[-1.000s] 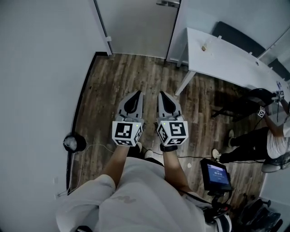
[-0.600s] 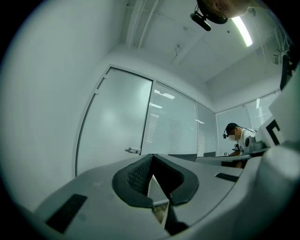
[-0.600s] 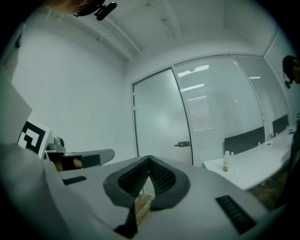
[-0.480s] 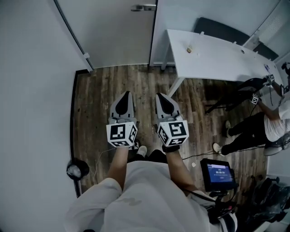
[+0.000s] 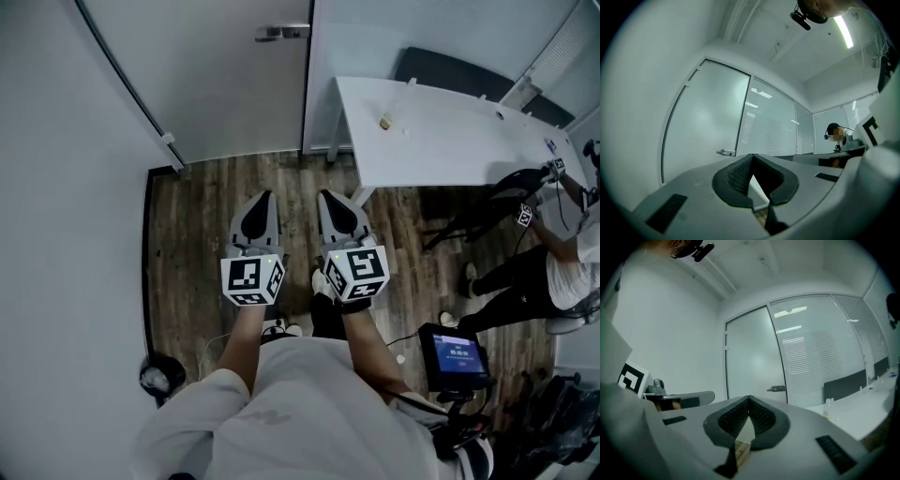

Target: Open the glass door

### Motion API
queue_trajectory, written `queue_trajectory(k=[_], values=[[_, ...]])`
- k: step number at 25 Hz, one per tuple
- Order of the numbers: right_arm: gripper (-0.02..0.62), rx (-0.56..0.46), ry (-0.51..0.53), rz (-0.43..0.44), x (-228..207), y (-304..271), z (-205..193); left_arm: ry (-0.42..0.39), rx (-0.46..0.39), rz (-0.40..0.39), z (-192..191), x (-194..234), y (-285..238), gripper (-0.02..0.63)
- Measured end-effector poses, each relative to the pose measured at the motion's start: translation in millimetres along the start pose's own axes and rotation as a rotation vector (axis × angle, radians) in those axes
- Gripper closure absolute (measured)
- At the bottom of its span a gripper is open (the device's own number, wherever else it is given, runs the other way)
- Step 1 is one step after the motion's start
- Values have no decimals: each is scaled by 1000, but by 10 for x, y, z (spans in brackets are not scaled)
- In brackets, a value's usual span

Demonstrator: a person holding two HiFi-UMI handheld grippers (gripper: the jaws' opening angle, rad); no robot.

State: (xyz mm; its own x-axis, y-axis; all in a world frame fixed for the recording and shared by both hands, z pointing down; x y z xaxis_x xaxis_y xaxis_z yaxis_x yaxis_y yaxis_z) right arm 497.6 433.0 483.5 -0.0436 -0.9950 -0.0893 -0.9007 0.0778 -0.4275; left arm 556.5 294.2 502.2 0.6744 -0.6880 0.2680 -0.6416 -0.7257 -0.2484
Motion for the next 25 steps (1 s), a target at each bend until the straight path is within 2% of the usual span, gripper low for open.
queue_trajectory(k=[2, 4, 6, 10, 15, 18, 25], values=[[594, -1, -1, 6, -425, -380, 62, -8, 5, -3, 17, -5, -588, 603], [594, -11, 9, 18, -625, -538, 134, -14, -6, 5, 58, -42, -835, 603], [593, -33, 36, 45, -458, -425, 194, -19, -33, 31, 108, -66, -588, 603], [593, -96, 75, 110, 337, 70, 277, -48, -96, 87, 209, -46, 490, 603], [594, -122, 66, 175, 679, 150, 300, -59, -102, 148, 242, 101, 849, 603], [593, -142, 86, 190, 960, 326, 289, -72, -122, 145, 276, 107, 1104, 603], [594, -89, 103, 209, 1009, 336, 75, -56, -107, 158, 106, 72, 1197, 603]])
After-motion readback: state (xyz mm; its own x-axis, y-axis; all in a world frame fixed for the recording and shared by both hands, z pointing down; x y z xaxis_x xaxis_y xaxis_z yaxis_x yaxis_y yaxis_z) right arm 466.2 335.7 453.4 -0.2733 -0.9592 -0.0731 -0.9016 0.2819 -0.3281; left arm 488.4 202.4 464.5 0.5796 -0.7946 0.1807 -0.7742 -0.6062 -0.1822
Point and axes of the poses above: the fingertips, and each gripper's own axes: y backward along the fingers, x to its left, z out of its top, the point moved 6 cm from there along y, backward along the fingers, and after that the axes turned 11 degrees about x, right-handed, at the moved point
